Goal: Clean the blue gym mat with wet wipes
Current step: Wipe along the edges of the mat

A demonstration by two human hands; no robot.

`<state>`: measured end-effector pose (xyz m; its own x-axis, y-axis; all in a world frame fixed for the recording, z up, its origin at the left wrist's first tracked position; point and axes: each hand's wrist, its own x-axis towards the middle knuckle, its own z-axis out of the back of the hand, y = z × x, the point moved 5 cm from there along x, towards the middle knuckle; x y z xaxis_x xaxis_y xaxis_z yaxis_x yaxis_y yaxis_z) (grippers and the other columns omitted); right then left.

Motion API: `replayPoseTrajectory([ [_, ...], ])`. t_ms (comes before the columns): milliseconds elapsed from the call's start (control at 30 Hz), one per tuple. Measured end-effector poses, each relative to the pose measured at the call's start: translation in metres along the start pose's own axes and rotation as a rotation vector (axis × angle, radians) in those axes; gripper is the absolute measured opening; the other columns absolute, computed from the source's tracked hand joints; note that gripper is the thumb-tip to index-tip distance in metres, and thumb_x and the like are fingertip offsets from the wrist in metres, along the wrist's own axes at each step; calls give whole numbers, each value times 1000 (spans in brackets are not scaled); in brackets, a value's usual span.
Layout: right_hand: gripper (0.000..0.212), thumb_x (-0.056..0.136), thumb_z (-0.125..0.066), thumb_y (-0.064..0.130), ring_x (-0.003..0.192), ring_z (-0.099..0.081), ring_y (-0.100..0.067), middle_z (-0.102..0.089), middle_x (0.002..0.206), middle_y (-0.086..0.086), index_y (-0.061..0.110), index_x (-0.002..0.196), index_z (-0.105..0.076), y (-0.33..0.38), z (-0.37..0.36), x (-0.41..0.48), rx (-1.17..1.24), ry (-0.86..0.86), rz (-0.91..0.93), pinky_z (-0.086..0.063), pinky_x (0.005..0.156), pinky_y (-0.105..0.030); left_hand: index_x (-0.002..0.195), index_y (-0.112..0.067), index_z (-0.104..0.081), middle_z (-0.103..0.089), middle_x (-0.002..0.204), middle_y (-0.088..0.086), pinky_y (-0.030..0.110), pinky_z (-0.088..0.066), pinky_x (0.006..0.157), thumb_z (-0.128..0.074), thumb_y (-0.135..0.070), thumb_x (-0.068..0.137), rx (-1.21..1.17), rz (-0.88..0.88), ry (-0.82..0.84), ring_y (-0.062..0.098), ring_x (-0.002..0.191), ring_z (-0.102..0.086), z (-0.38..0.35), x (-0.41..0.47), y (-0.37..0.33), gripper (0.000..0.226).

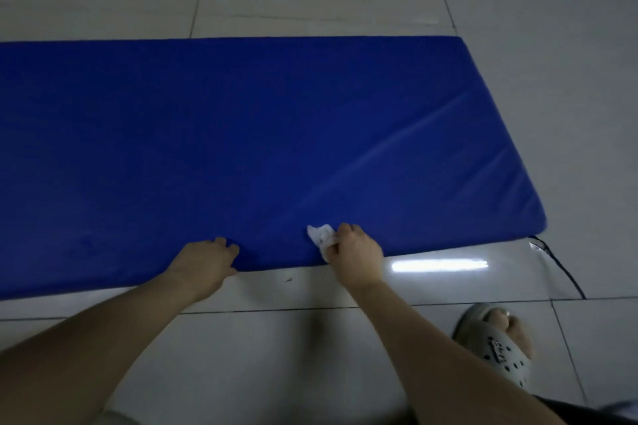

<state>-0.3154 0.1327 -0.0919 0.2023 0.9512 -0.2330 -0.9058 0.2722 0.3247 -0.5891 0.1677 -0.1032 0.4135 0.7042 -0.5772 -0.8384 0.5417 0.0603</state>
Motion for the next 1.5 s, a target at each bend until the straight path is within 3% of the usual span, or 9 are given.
replayPoseTrajectory([
  [167, 31, 99, -43, 43, 65, -50, -15, -51, 81, 2, 18, 82, -47, -6, -2, -15, 88, 5, -40, -35, 56, -30, 117, -23, -57, -56, 100, -9, 24, -42, 69, -41, -37, 107, -48, 72, -62, 8, 85, -52, -13, -22, 17, 23],
  [367, 38, 93, -56, 51, 86, -63, -24, -61, 100, -4, 16, 110, -60, 88, -52, -52, 147, 160, 48, -47, 70, -35, 85, -30, -40, -45, 84, -14, 27, -37, 61, -62, -54, 93, -138, 150, -67, 6, 75, -48, -31, -57, 57, 34],
  [600, 25, 102, -46, 34, 74, -62, -24, -65, 96, -7, 15, 106, -61, 143, -67, -50, -43, 145, 233, -36, 56, -31, 131, -22, -46, -50, 124, 0, 31, -47, 82, -65, -69, 82, -315, 213, 104, 17, 104, -52, -28, -31, 37, 71],
  [800, 39, 100, -39, 55, 70, -63, -19, -66, 85, 1, 24, 92, -61, -8, -11, -49, -78, 62, -92, -48, 61, -30, 139, -25, -45, -47, 132, -1, 31, -44, 96, -48, -93, 69, -438, 261, 229, 19, 116, -49, -24, -23, 36, 98],
  [967, 34, 101, -40, 45, 77, -63, -22, -69, 91, -2, 17, 94, -59, -69, 4, -69, -92, -45, -333, -50, 68, -33, 142, -23, -45, -45, 139, 2, 35, -42, 100, -37, -87, 84, -465, 307, 200, 23, 123, -47, -27, -25, 35, 87],
  [1167, 36, 103, -40, 37, 89, -68, -20, -69, 102, 2, 33, 135, -55, 97, -53, -57, 58, 22, 84, -47, 67, -32, 138, -18, -46, -45, 139, 9, 39, -44, 99, -39, -80, 90, -383, 337, 221, 28, 122, -49, -21, -24, 32, 78],
  [1267, 40, 101, -49, 23, 86, -66, -27, -64, 103, -8, 18, 141, -47, 160, -83, -59, -50, 184, 226, -40, 58, -34, 132, -17, -49, -47, 136, 11, 41, -46, 95, -40, -73, 94, -368, 342, 247, 28, 117, -51, -19, -21, 29, 69],
  [1367, 27, 101, -48, 24, 78, -65, -25, -65, 97, -7, 14, 124, -56, 150, -74, -53, -152, 152, 235, -37, 54, -32, 136, -18, -47, -45, 139, 11, 41, -45, 97, -42, -74, 92, -407, 357, 265, 29, 119, -50, -19, -19, 29, 72],
  [1500, 19, 97, -48, 33, 78, -65, -22, -66, 93, -1, 18, 100, -59, 39, -24, -38, -214, 51, -4, -40, 61, -29, 144, -18, -42, -41, 146, 9, 42, -41, 108, -38, -79, 91, -401, 354, 257, 29, 129, -44, -19, -21, 27, 81],
])
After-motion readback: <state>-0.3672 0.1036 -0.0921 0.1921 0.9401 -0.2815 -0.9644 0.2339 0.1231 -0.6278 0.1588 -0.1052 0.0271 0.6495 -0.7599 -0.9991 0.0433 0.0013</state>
